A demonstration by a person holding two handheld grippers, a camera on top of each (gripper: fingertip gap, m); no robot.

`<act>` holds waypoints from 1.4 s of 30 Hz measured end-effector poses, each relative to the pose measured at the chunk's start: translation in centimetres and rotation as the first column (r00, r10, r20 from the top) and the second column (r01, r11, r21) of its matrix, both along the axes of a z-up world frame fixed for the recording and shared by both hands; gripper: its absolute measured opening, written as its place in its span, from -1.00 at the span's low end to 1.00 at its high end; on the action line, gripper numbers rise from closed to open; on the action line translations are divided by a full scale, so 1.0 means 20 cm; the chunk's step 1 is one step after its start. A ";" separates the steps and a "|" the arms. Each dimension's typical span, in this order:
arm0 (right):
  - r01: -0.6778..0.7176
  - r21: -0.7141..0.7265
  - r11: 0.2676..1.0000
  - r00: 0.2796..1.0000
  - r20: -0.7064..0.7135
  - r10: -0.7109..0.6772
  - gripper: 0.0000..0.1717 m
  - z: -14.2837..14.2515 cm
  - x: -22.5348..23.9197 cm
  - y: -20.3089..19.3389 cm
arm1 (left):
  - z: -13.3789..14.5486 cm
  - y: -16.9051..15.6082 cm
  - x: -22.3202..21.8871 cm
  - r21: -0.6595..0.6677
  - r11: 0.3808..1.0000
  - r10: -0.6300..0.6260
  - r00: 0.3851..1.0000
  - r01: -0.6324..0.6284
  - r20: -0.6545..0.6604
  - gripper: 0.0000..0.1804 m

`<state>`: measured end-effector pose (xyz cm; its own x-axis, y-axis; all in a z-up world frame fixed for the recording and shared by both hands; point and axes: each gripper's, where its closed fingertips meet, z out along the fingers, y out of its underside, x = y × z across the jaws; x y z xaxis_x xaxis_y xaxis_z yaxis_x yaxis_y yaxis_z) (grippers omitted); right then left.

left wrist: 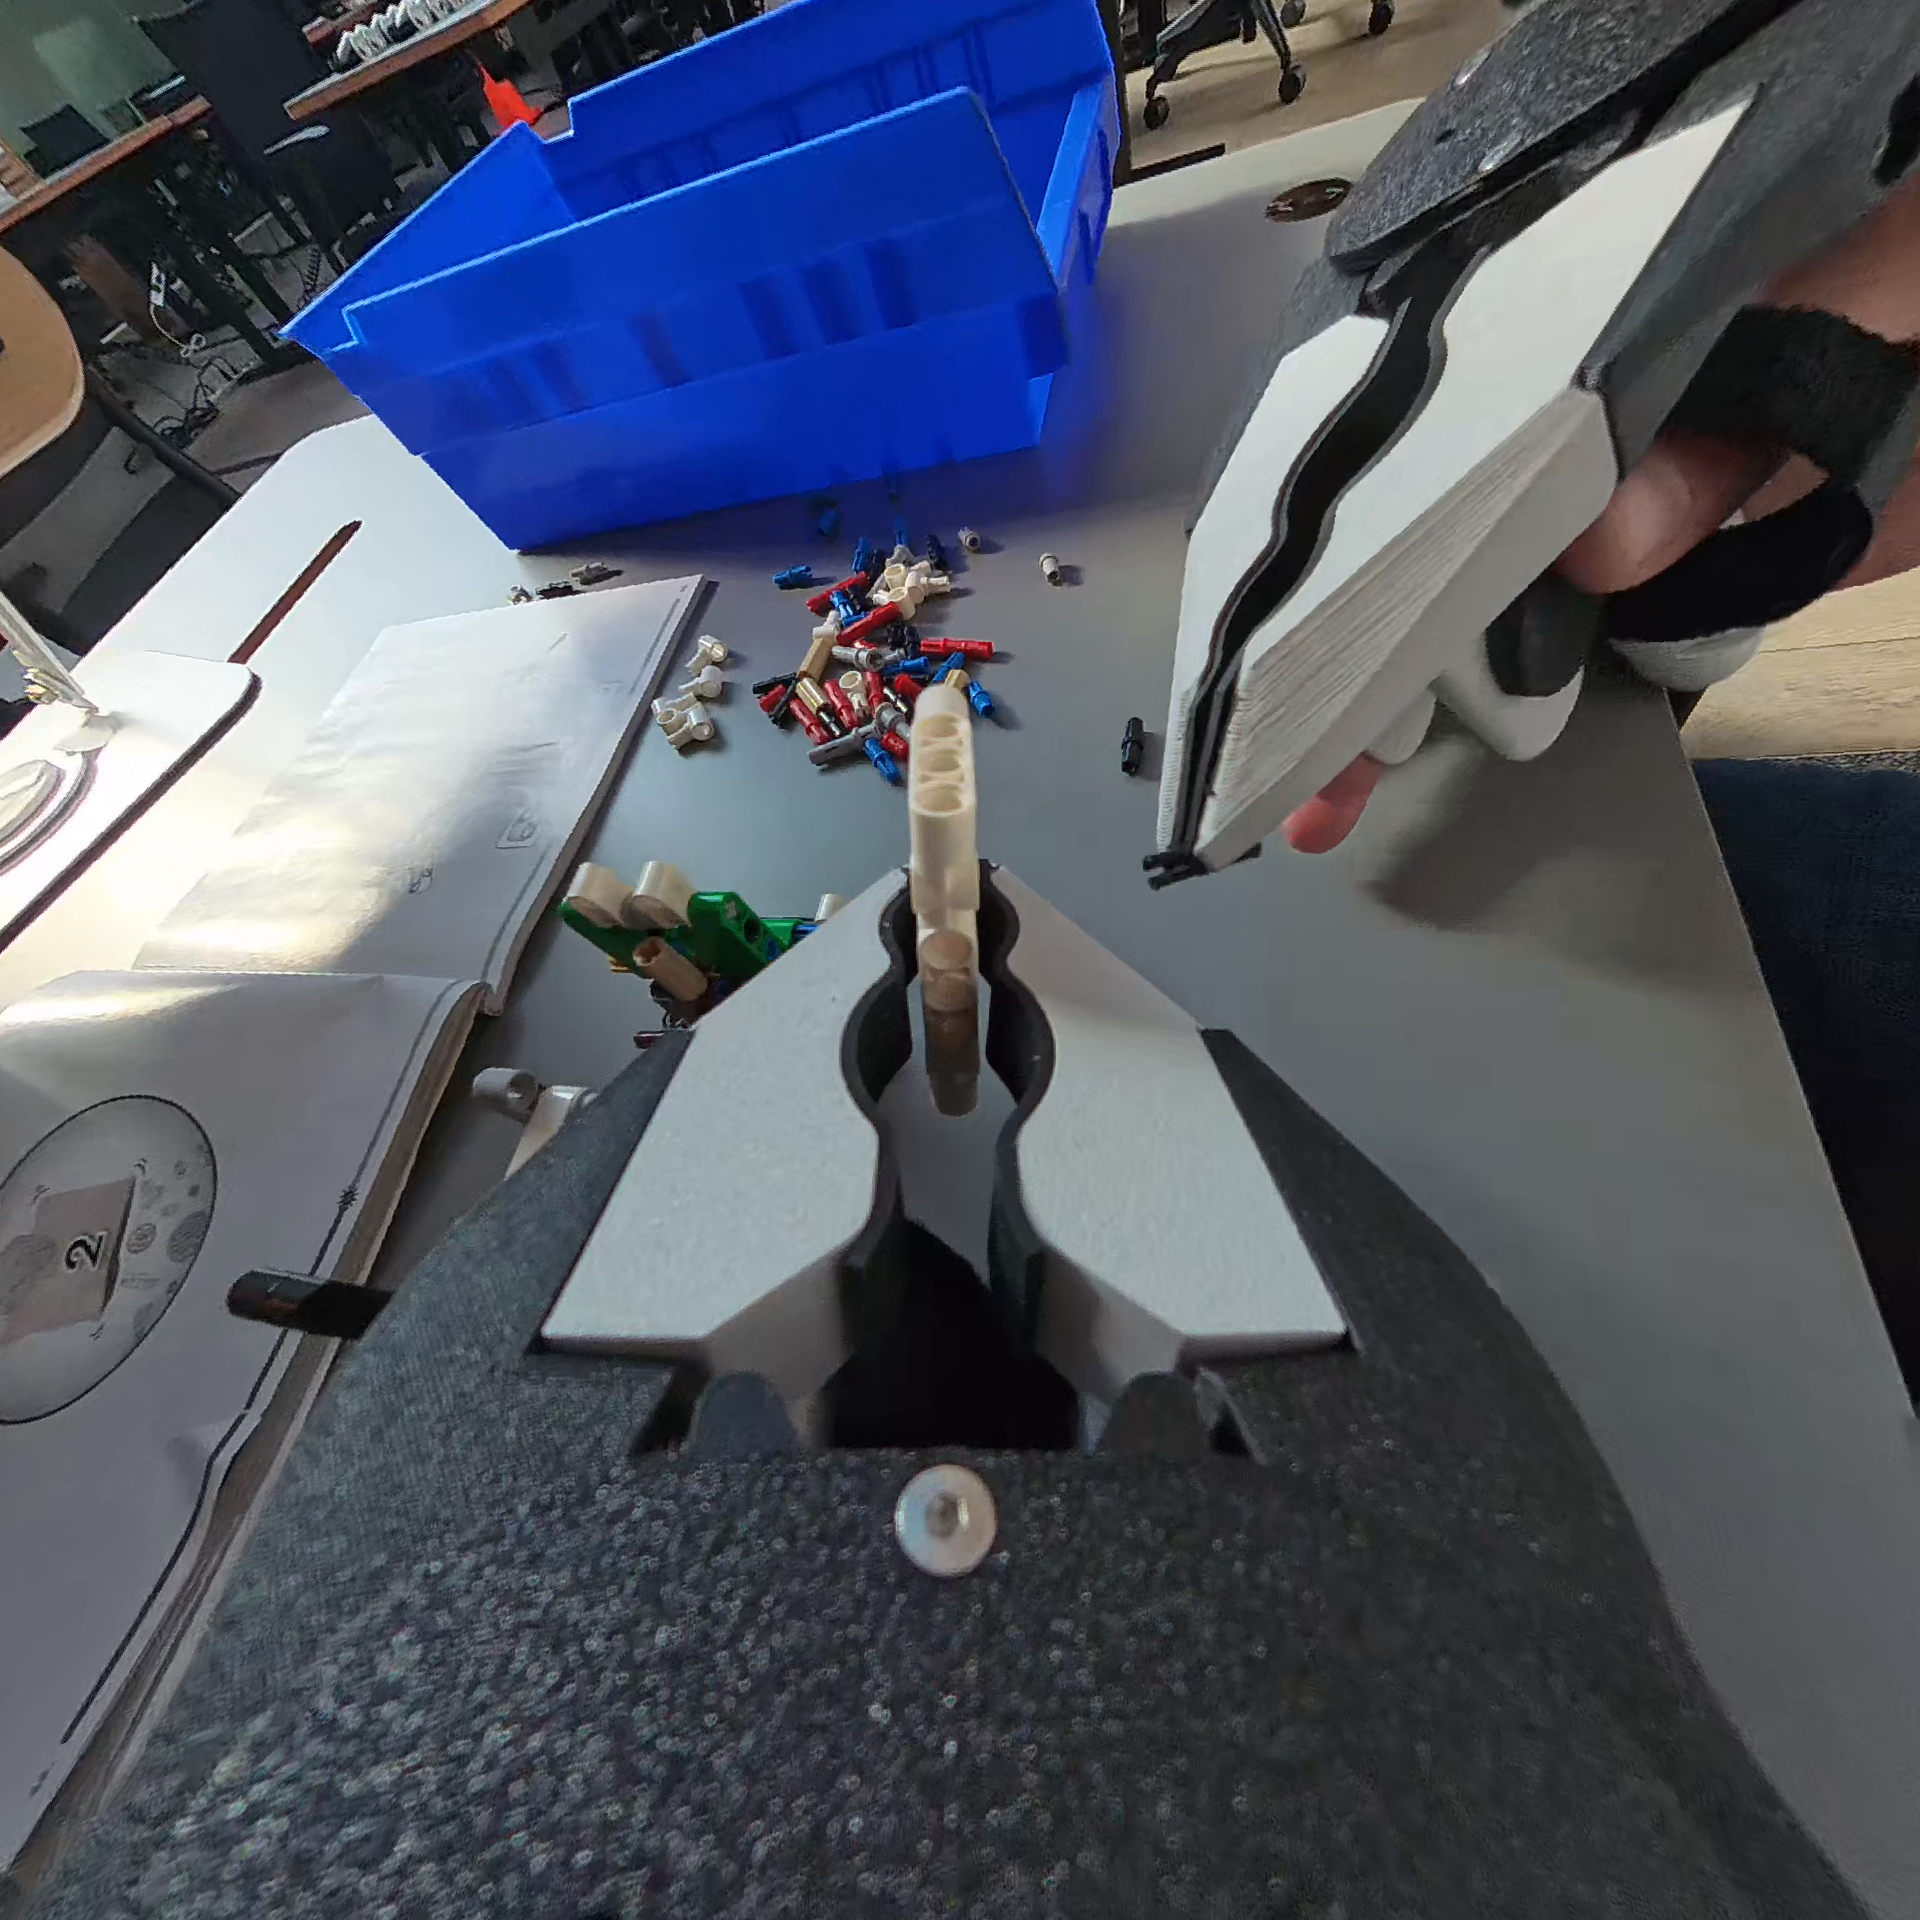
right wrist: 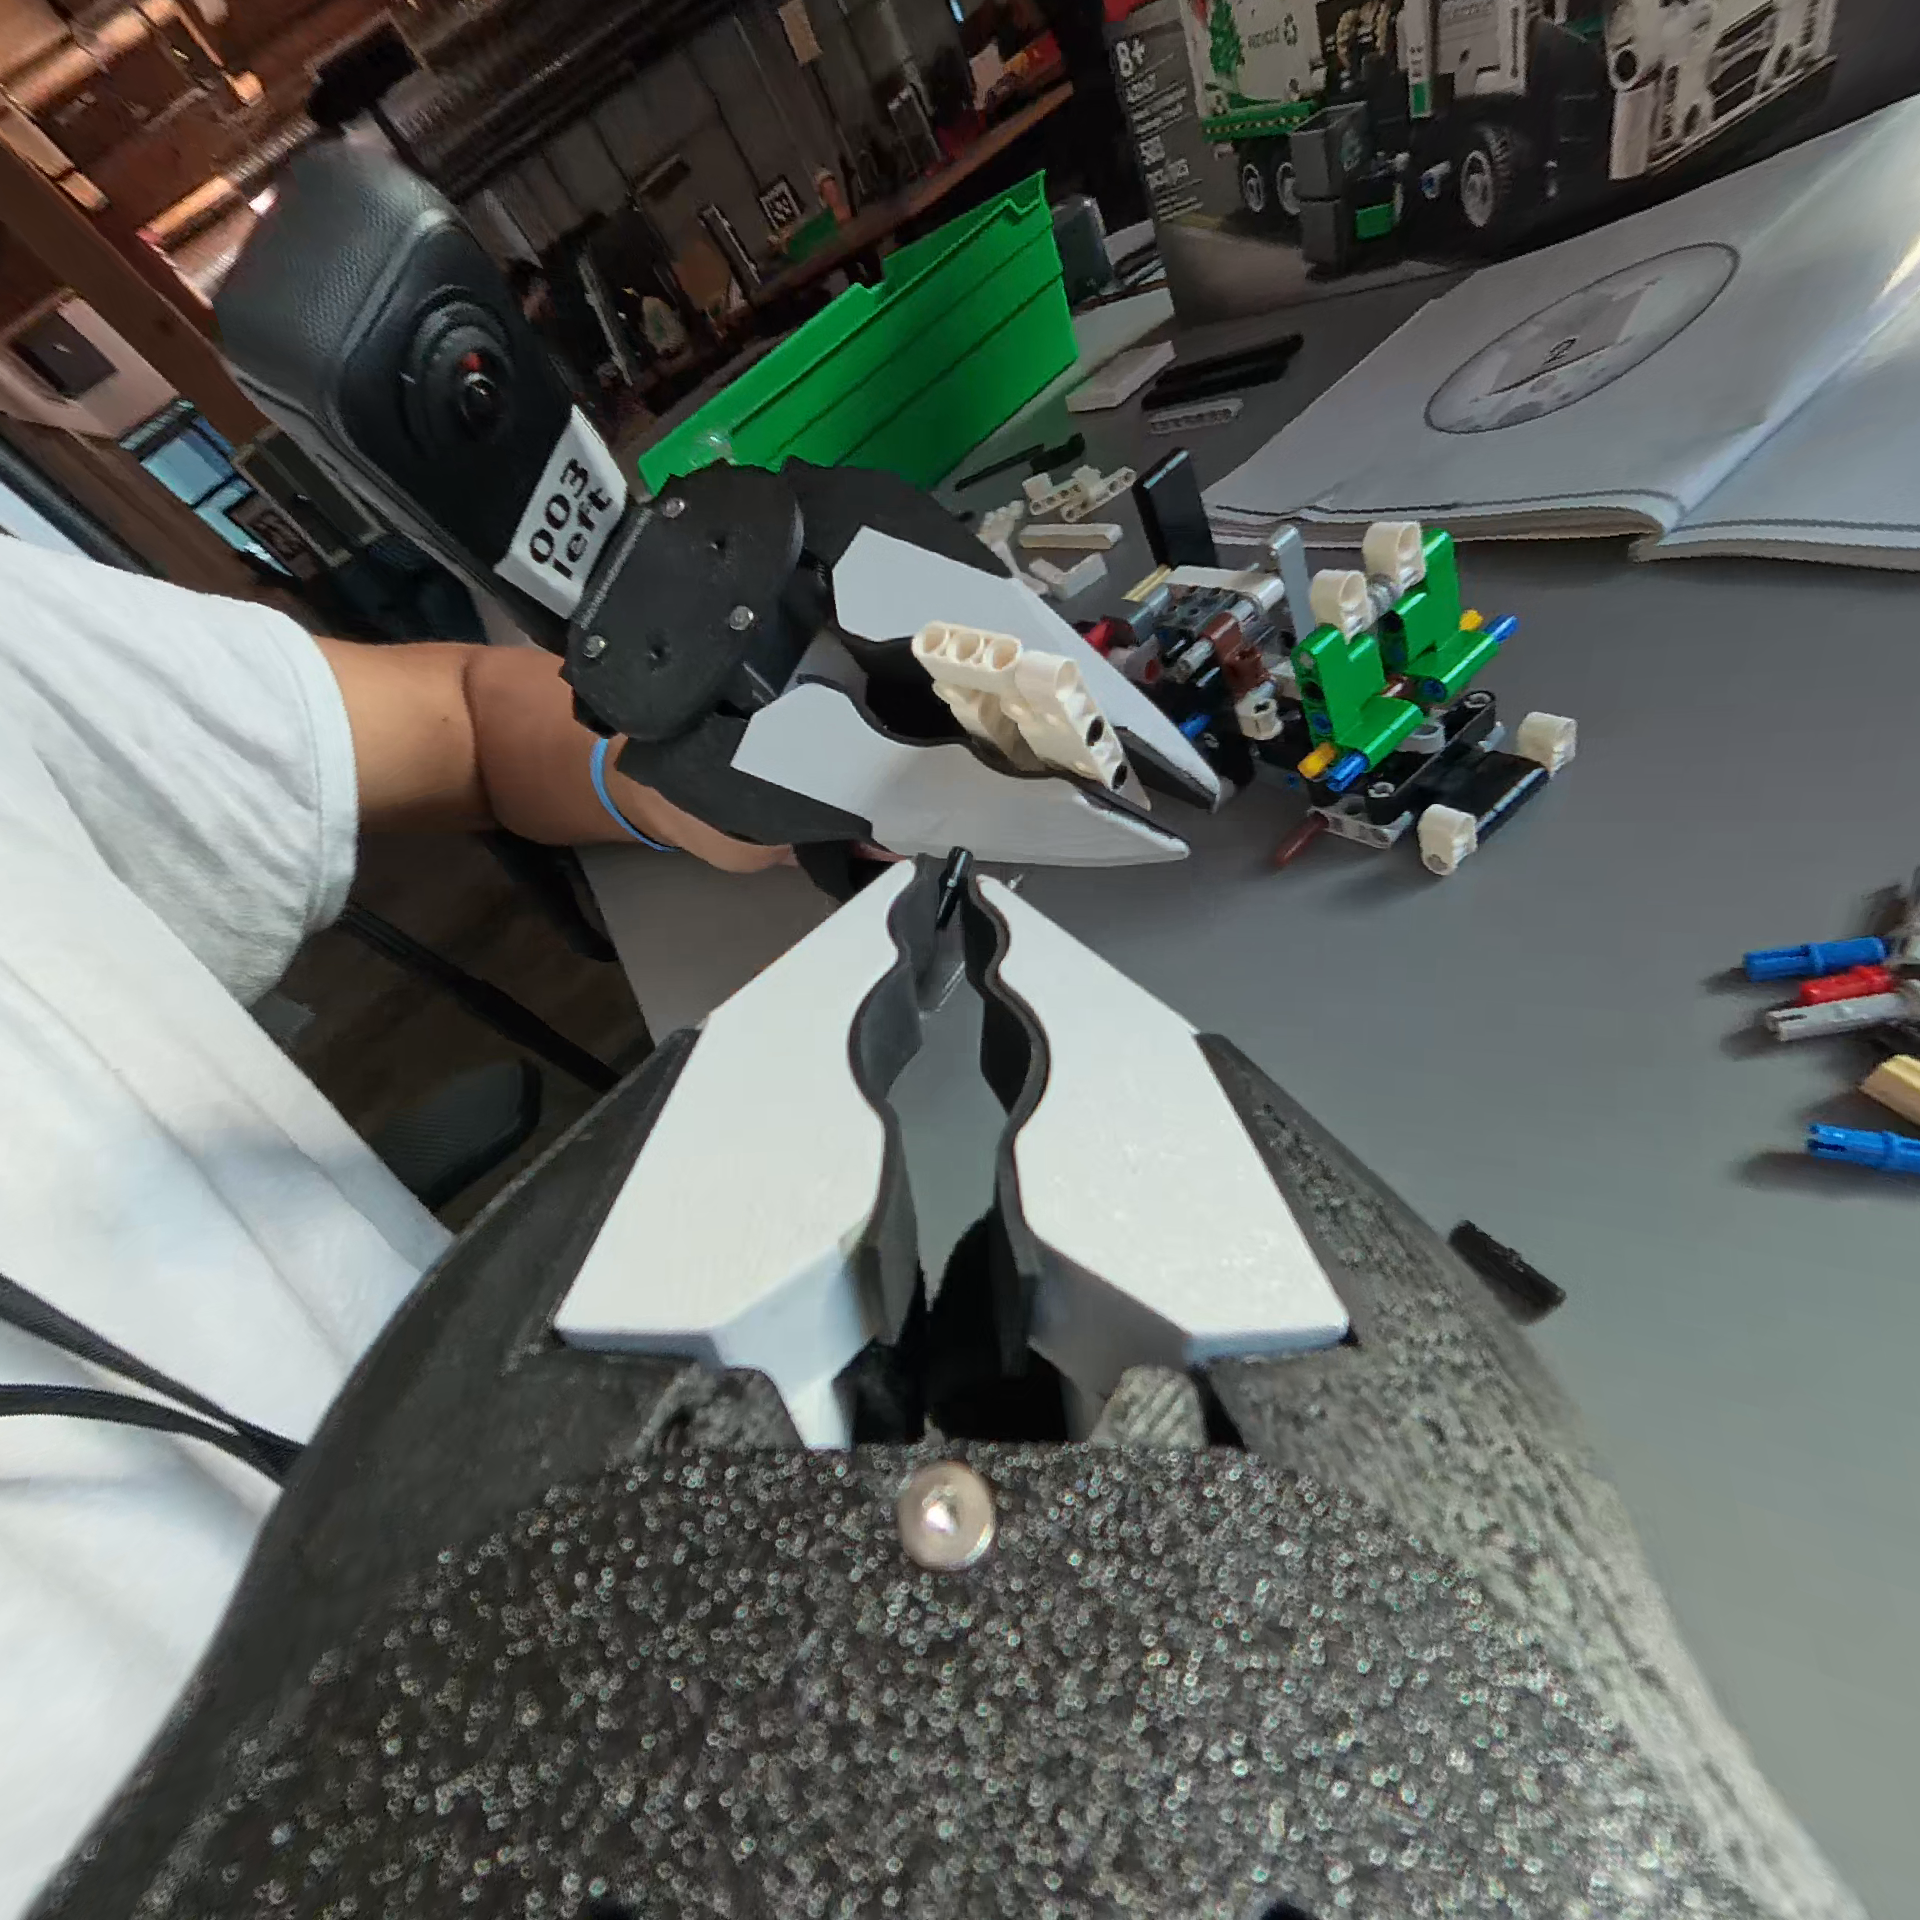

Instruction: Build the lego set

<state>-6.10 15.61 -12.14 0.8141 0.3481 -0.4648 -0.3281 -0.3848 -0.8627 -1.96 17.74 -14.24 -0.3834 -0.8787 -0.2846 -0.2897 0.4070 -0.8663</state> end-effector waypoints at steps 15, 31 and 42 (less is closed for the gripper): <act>-0.228 0.160 0.960 0.959 -0.132 0.250 -0.97 0.14 -0.03 -0.01 | 0.04 -0.04 -0.03 -0.184 0.977 -0.110 0.994 0.105 -0.018 -0.95; -0.084 0.091 0.992 0.981 -0.168 0.099 -0.98 0.12 -0.04 0.04 | 0.01 -0.06 -0.06 -0.267 0.955 -0.162 0.981 0.129 -0.106 -0.95; 0.105 0.008 0.994 0.956 -0.276 -0.098 -1.00 0.10 0.08 0.10 | 0.00 -0.02 -0.04 -0.249 0.966 -0.091 0.990 0.061 -0.112 -0.95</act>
